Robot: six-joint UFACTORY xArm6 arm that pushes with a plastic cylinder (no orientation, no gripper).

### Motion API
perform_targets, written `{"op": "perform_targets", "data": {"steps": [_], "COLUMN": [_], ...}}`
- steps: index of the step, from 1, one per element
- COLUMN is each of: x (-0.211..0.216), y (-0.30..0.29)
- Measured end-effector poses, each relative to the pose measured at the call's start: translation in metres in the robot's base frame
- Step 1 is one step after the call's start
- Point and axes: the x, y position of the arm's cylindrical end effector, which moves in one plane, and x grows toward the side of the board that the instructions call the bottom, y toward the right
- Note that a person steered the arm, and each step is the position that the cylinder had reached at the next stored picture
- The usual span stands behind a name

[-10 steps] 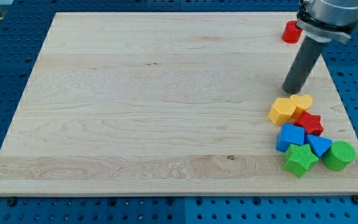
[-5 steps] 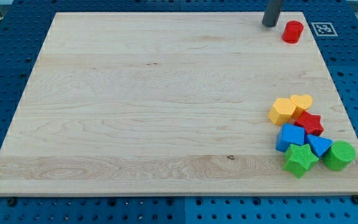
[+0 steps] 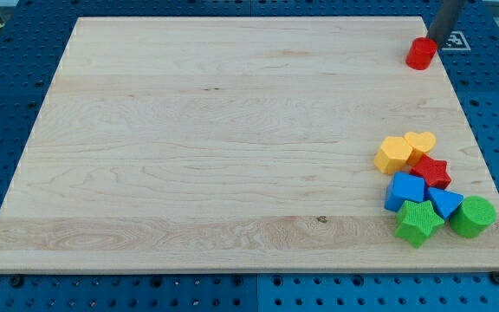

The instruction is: Slide the red circle closer to the yellow heart

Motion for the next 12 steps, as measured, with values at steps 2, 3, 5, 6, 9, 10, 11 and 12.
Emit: {"op": "perform_targets", "data": {"steps": [2,3,5,6,9,10,11,12], "x": [0.036,0.079,0.069,0.095,0.122,0.152,0.161,0.162], "y": [-0.041,-0.040,-0.037,-0.037,-0.021,-0.021,-0.019,-0.022]}}
